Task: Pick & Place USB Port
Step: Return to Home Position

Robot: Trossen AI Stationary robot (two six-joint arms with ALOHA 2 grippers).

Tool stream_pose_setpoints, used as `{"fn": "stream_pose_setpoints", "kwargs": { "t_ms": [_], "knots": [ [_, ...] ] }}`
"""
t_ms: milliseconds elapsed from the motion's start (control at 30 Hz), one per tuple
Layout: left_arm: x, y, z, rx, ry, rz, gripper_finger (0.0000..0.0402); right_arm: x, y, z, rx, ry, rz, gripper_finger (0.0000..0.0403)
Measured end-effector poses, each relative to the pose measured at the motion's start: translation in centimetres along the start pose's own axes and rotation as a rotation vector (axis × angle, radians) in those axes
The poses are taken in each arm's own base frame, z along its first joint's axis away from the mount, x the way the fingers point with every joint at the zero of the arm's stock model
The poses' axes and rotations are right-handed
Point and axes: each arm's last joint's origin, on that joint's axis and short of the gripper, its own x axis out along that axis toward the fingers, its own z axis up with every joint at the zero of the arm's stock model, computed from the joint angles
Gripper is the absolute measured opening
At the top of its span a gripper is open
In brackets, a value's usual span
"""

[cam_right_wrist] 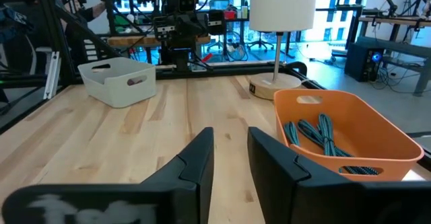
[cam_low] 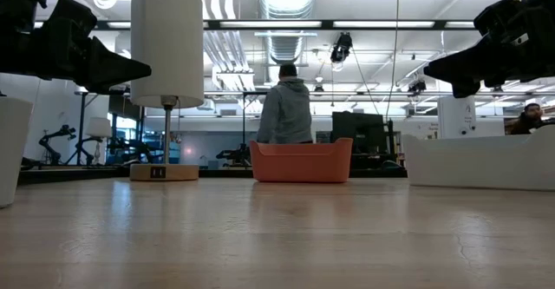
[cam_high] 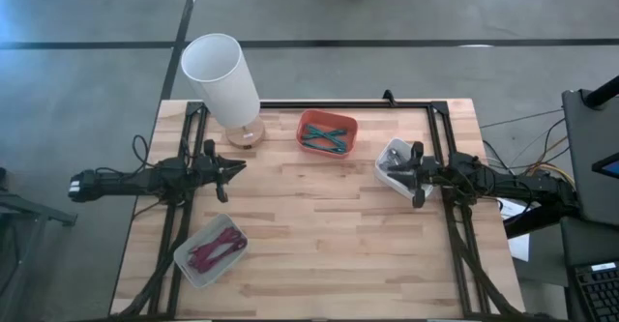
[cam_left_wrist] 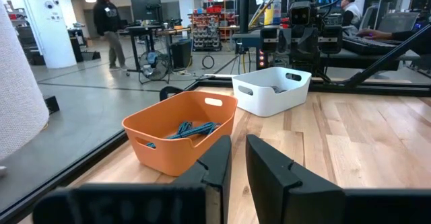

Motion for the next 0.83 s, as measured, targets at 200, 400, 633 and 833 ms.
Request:
{"fn": "stream_pose_setpoints", "kwargs": {
  "t_ms": [200,400,633,833],
  "knots": [
    [0.00,0.00,0.00,0.000,0.000,0.000,0.0053,0.00,0.00,0.00,-0.001,0.000,0.000,0.0089],
    [0.00,0.00,0.00,0.000,0.000,0.000,0.0053,0.00,0.00,0.00,0.000,0.000,0.000,0.0077],
    [0.00,0.00,0.00,0.000,0.000,0.000,0.0053,0.00,0.00,0.00,-0.001,0.000,0.000,0.0068],
    [0.00,0.00,0.00,0.000,0.000,0.000,0.0053,0.00,0.00,0.00,-0.001,0.000,0.000,0.0078]
  ]
}}
